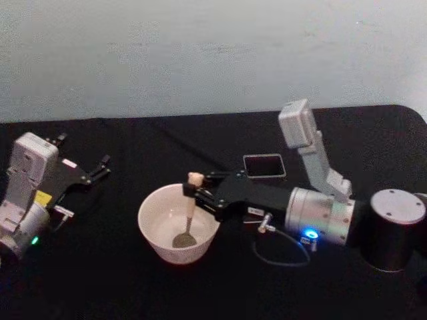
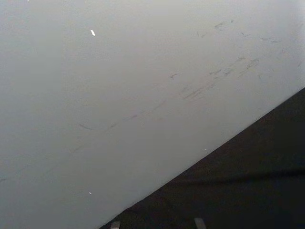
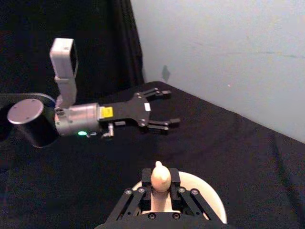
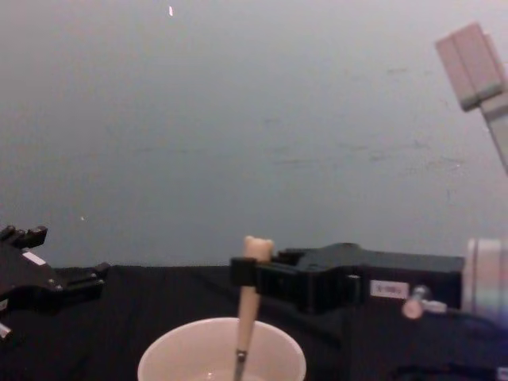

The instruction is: Pick up the stirring spoon with one hand, stir inside the cup, then place it back in its original position.

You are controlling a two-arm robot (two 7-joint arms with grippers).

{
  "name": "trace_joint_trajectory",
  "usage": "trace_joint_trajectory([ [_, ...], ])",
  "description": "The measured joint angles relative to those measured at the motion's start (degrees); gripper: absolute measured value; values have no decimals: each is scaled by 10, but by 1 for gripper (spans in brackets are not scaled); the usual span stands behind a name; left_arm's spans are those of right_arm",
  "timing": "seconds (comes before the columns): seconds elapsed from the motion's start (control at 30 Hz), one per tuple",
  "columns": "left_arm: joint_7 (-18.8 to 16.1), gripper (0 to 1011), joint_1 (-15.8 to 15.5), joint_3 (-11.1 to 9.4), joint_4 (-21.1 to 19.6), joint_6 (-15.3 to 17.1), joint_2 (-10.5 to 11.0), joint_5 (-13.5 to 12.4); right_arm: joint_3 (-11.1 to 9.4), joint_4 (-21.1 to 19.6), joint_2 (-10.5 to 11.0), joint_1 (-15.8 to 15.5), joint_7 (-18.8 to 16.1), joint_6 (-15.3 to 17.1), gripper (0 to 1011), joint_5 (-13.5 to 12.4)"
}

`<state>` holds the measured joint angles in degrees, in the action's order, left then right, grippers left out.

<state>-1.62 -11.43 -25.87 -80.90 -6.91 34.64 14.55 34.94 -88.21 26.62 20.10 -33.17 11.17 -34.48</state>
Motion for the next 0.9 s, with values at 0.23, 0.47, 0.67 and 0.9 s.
trace_joint_trajectory([
  [0.23,0,1001,0,0,0,0,0,0,24,21,-25,16,8,-6,214,15],
  [0.47,0,1001,0,0,0,0,0,0,35,58,-61,35,39,-19,214,48],
  [0.67,0,1002,0,0,0,0,0,0,25,89,-84,49,58,-27,214,67],
  [0.9,0,1001,0,0,0,0,0,0,6,101,-86,54,65,-30,214,76],
])
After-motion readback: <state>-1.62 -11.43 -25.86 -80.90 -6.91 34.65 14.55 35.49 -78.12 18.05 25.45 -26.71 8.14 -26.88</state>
